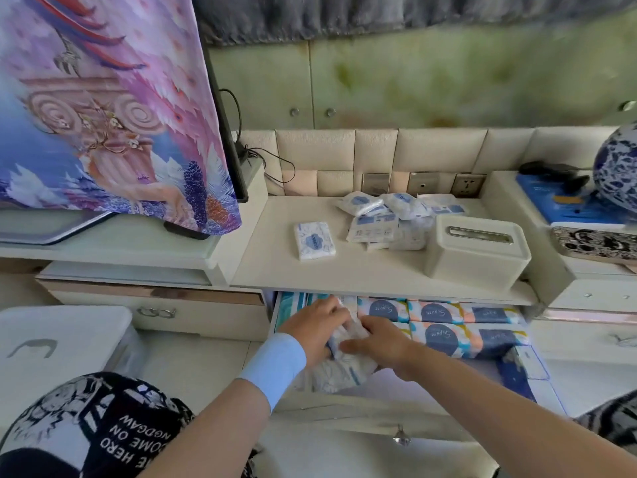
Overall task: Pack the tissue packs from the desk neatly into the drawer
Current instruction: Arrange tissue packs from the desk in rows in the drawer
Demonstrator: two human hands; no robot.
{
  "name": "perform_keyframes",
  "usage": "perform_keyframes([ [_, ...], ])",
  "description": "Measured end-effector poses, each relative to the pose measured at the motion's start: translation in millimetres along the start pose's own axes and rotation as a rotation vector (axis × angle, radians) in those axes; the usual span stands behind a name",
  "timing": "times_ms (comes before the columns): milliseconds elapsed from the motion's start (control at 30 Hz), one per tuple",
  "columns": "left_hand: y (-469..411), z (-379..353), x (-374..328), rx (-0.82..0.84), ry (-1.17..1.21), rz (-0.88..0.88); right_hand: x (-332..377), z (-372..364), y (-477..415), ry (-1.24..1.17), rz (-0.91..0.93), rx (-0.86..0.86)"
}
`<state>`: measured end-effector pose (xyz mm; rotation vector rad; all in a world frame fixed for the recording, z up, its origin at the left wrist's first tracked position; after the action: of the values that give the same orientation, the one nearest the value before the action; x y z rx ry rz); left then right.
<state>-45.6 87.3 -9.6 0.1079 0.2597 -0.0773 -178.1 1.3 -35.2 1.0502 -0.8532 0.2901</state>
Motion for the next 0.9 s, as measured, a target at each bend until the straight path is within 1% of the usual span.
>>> perform_keyframes([
  [67,-1,0,6,0.070,0.022,0.071,-3,0,-7,0.001,-0.010,-0.030],
  [133,2,1,16,0.113,0.050,0.191,-5,5,-15,0.081,-0.027,-0.148],
  [200,8,1,27,0.098,0.107,0.310,-7,14,-20,0.302,-0.044,-0.272],
  [233,11,1,34,0.080,0.129,0.355,-8,19,-21,0.429,-0.056,-0.297],
  [300,14,-1,45,0.036,0.176,0.426,-12,21,-22,0.638,-0.074,-0.265],
  [367,15,-1,52,-0.010,0.255,0.492,-19,18,-24,0.700,-0.130,-0.197],
  [467,13,-2,52,-0.043,0.368,0.538,-28,4,-28,0.635,-0.235,-0.132],
  [567,9,-7,47,-0.027,0.367,0.547,-37,-18,-40,0.539,-0.179,-0.141],
  [633,10,-11,45,-0.042,0.368,0.561,-42,-33,-44,0.368,-0.179,-0.089],
  [700,14,-15,47,-0.062,0.397,0.594,-44,-43,-45,0.165,-0.231,0.018],
  [733,16,-15,48,-0.074,0.417,0.610,-42,-45,-44,0.098,-0.254,0.070],
  [767,18,-15,50,-0.087,0.436,0.628,-42,-46,-46,0.083,-0.276,0.091],
  [800,20,-15,52,-0.103,0.458,0.645,-40,-45,-46,0.078,-0.286,0.089],
  [900,21,-14,56,-0.132,0.525,0.698,-39,-42,-50,0.095,-0.250,0.006],
])
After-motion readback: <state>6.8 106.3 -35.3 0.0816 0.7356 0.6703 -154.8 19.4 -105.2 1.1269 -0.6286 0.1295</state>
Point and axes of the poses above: each hand's wrist, its own y-axis away from the middle knuckle, its own z-axis out of the back of the hand, x = y × z, the point moved 3 cm from there along -y, towards the middle knuckle, and after that the axes turned 10 degrees about -z, right-handed, at the moved point
